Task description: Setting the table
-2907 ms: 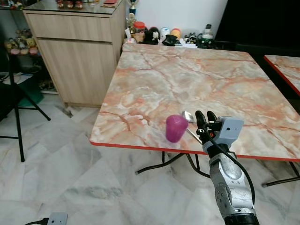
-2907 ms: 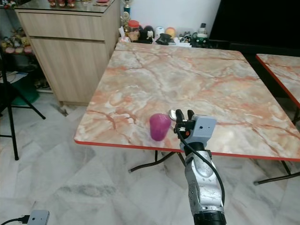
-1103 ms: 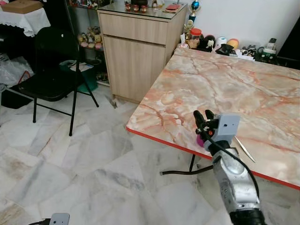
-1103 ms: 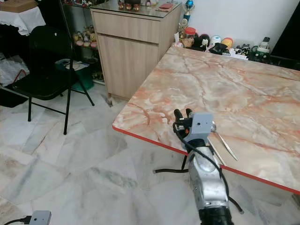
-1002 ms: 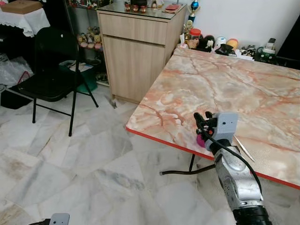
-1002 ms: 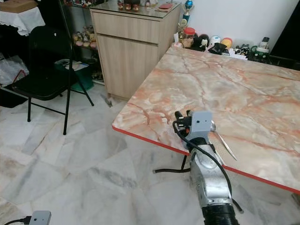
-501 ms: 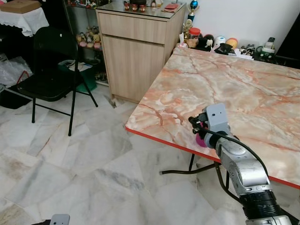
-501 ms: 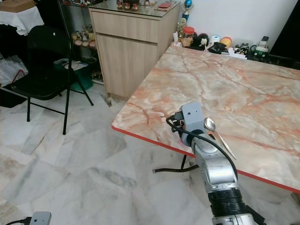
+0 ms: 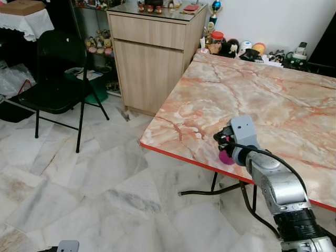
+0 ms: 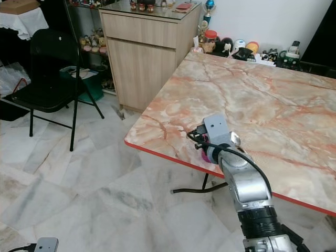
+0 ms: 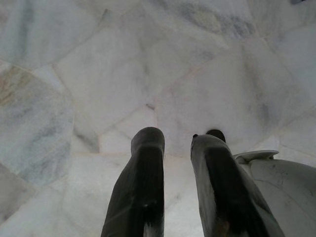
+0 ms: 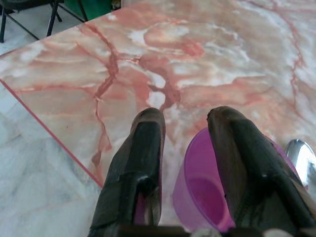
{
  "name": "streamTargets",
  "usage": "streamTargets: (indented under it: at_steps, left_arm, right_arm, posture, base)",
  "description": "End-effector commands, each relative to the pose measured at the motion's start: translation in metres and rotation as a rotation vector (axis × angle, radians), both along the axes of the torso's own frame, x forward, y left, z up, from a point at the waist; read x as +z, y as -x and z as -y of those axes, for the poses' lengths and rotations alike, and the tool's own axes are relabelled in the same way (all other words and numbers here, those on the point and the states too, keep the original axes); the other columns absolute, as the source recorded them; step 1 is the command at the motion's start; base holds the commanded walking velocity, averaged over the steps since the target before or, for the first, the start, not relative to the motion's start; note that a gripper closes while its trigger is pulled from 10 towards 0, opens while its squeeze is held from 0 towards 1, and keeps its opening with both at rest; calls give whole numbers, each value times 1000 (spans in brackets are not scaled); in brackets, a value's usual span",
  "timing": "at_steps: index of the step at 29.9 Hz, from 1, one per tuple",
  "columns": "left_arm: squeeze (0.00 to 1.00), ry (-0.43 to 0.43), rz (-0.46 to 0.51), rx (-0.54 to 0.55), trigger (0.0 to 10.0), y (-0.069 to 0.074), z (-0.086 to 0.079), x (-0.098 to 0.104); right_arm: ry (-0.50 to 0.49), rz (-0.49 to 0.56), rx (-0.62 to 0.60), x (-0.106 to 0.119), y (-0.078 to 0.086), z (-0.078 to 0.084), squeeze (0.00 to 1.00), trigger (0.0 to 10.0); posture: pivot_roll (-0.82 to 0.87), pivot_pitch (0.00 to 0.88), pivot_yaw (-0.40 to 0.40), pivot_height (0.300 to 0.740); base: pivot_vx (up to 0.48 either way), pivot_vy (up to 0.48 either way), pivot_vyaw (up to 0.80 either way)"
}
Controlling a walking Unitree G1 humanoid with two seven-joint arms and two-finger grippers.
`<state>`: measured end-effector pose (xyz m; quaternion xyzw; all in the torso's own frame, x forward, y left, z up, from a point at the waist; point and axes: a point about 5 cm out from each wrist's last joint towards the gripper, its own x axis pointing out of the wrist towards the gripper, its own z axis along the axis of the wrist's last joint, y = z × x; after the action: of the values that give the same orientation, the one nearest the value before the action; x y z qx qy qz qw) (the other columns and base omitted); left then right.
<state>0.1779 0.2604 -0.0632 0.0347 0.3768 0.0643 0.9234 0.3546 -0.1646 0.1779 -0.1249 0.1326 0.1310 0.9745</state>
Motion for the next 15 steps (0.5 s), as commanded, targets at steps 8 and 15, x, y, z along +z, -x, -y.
streamTargets:
  at_steps: [8,15]
  left_arm:
    - [0,8,-17,11,10000,6,0,-3]
    - [0,11,-16,12,10000,6,1,-3]
  right_arm:
    - [33,-30,-18,-3,-3,6,0,10000]
    - [46,-47,-23,-7,-3,10,0,10000]
  posture:
    - [101,119,-42,740]
    - [101,123,-42,740]
  base:
    - [0,0,0]
    - [0,0,0]
